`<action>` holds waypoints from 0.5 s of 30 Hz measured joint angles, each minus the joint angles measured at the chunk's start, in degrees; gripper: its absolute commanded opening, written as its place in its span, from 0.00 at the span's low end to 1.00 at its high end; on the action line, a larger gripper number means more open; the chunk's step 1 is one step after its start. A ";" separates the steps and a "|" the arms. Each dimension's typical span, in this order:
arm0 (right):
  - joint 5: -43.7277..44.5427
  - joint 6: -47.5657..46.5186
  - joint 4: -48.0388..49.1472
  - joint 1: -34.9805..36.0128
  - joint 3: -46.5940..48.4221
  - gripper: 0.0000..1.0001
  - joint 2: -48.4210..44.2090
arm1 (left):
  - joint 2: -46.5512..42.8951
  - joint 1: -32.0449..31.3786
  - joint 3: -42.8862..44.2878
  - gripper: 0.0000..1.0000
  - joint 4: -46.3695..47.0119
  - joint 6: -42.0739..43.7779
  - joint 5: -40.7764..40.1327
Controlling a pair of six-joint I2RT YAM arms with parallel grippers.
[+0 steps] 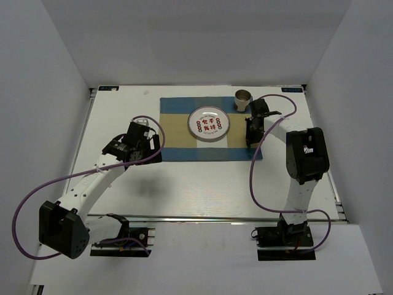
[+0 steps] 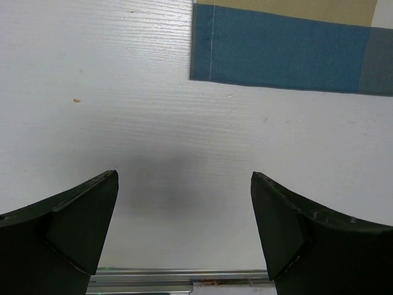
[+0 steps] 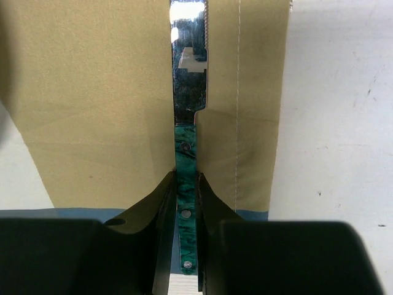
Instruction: Set the dinner table for one person
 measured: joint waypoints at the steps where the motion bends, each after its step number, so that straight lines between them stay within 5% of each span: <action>1: 0.13 0.00 -0.09 0.00 -0.02 0.00 0.00 | 0.00 0.00 0.00 0.98 0.00 0.04 0.00; 15: 0.94 -0.70 -0.46 0.02 0.04 0.06 0.02 | 0.00 0.00 -0.02 0.98 0.00 0.26 0.24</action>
